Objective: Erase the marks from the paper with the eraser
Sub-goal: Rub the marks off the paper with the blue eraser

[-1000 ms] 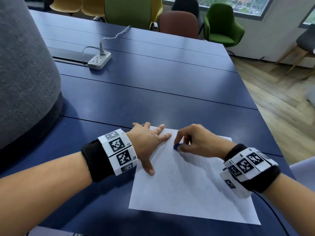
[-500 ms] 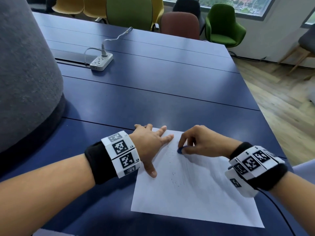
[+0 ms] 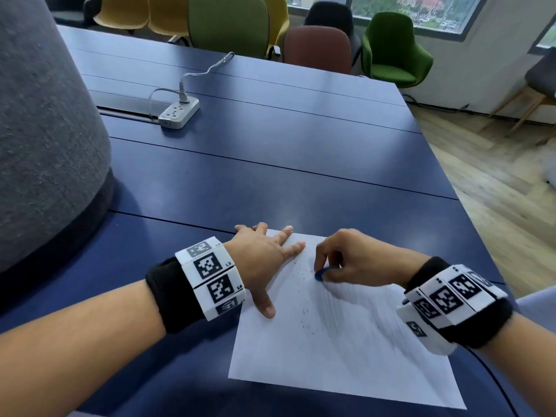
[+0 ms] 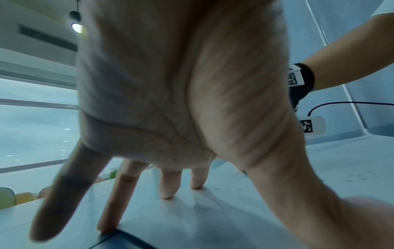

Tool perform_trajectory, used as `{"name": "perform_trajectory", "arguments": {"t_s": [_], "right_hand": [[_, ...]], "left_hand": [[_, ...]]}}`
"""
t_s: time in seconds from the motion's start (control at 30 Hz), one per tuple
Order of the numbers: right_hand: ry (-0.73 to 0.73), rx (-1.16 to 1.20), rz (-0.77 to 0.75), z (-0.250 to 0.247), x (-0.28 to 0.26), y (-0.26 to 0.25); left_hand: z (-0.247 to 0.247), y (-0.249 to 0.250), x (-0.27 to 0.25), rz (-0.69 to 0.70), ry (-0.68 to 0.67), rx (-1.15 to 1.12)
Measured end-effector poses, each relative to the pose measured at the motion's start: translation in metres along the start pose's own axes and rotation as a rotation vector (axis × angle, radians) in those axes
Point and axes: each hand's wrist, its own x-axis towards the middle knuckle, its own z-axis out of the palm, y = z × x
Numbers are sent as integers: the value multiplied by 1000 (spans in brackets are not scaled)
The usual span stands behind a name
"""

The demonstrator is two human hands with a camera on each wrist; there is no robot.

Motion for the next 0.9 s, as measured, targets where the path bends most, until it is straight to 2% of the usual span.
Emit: {"name": "perform_trajectory", "arguments": {"t_s": [0.07, 0.2, 0.37, 0.47, 0.53, 0.7, 0.83, 0.9], "right_hand": [[-35, -14, 11, -3, 1, -2], [147, -16, 52, -7, 5, 5], [-37, 0, 9, -1, -3, -2], [114, -3, 54, -7, 2, 5], [160, 16, 71, -5, 2, 7], [-33, 26, 18, 3, -4, -4], [105, 38, 35, -1, 0, 0], [64, 39, 13, 5, -6, -3]], "left_hand": [[-1, 0, 0, 2, -4, 1], [0, 0, 0, 3, -6, -1], [0, 1, 0, -1, -1, 9], [0, 1, 1, 1, 4, 14], [1, 0, 0, -1, 2, 10], [0, 1, 2, -4, -6, 14], [0, 1, 1, -6, -10, 12], [0, 1, 1, -7, -6, 12]]}}
